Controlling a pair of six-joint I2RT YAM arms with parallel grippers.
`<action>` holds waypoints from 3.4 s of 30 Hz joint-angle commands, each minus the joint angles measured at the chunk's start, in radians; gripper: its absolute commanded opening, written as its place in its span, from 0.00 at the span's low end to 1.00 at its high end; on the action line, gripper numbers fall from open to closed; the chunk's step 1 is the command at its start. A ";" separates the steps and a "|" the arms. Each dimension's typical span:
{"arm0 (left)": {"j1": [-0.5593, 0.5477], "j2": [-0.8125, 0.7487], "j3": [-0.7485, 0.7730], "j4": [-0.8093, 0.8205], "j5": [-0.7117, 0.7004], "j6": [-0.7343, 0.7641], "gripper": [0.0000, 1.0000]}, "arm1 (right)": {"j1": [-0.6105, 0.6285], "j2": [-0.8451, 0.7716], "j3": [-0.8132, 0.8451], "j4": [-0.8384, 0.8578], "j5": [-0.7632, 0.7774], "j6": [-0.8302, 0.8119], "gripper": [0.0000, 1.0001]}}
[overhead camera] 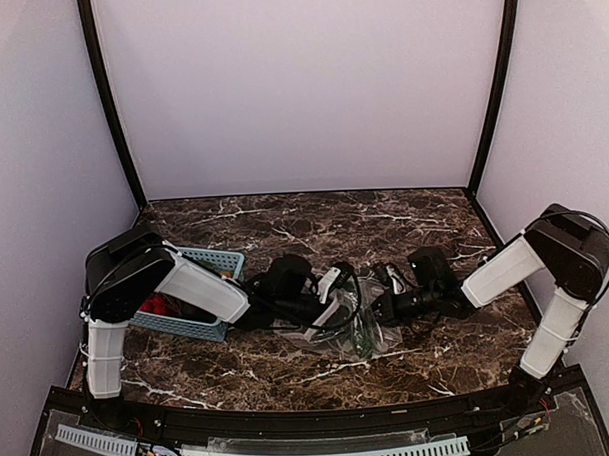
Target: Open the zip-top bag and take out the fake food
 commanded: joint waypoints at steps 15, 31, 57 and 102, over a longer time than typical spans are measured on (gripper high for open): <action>0.019 -0.216 -0.224 0.008 -0.099 -0.033 0.46 | -0.287 -0.296 -0.105 -0.167 0.123 -0.104 0.00; 0.060 -0.296 -0.405 0.216 -0.111 -0.130 0.44 | -0.382 -0.385 -0.171 -0.206 0.183 -0.091 0.00; 0.209 -0.774 -0.485 -0.049 -0.314 -0.075 0.42 | -0.478 -0.485 -0.210 -0.228 0.208 -0.090 0.00; 0.919 -1.063 -0.494 -0.667 -0.166 -0.241 0.89 | -0.533 -0.456 -0.142 -0.238 0.186 -0.130 0.00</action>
